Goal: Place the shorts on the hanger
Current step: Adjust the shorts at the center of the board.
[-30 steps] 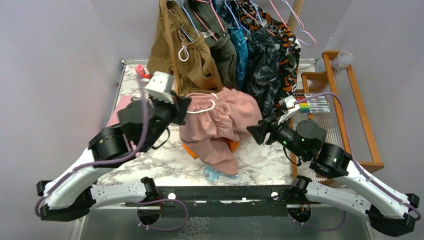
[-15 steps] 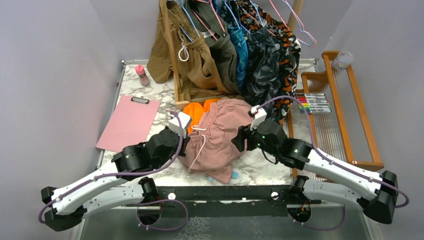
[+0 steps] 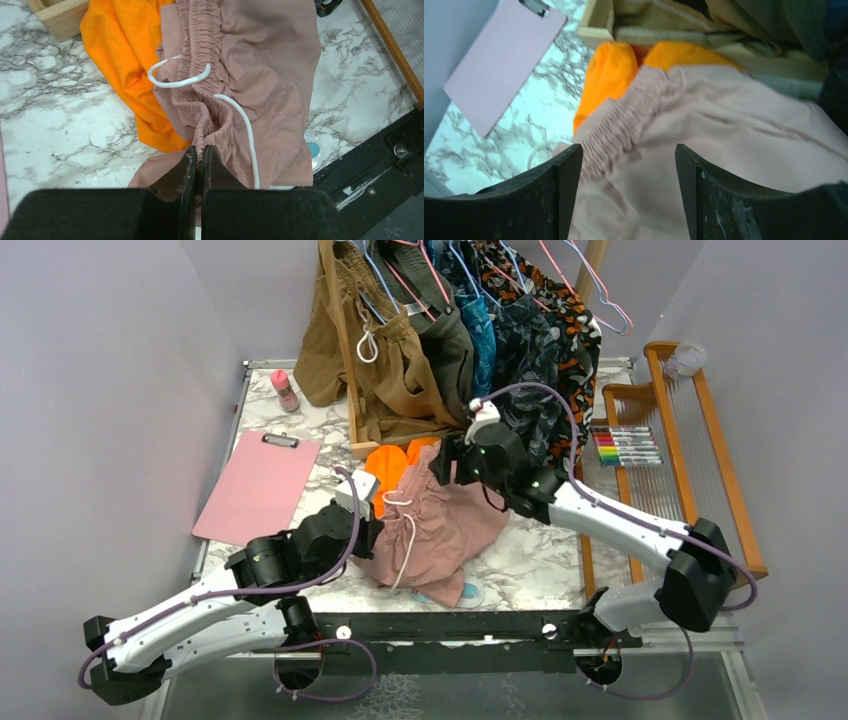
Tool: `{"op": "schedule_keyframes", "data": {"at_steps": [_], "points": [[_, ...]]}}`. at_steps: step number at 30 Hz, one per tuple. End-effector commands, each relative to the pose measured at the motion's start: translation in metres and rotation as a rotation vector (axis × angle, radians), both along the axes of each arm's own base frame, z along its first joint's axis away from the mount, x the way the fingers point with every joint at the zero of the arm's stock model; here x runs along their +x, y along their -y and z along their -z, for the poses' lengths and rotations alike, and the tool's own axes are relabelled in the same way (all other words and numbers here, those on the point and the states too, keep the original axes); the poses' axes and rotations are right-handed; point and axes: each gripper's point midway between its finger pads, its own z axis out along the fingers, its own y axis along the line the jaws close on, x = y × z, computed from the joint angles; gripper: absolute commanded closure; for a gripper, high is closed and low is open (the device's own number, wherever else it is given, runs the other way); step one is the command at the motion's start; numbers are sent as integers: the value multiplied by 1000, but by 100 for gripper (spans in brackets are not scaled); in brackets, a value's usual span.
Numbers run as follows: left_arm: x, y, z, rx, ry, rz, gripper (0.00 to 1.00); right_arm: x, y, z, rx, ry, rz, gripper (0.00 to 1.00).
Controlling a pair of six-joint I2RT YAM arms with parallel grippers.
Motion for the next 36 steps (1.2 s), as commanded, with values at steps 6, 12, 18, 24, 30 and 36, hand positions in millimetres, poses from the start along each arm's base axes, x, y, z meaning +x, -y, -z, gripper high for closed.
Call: {"op": "schedule_keyframes", "data": {"at_steps": [6, 12, 18, 24, 30, 36], "points": [[-7, 19, 25, -34, -100, 19, 100, 36, -59, 2, -2, 21, -99, 26], [-8, 20, 29, -37, -108, 23, 100, 48, -63, 36, -111, -33, -65, 24], [-9, 20, 28, -44, -107, 25, 100, 55, -56, 55, -171, -66, 0, 49], [-8, 18, 19, -60, -85, 27, 100, 46, -39, 33, -176, -50, 24, 91], [-3, 13, -2, -82, -41, 2, 100, 11, 0, -19, -94, 20, 27, 99], [17, -1, -72, -99, 142, -53, 100, -51, 33, -105, 122, 179, -106, 99]]}}
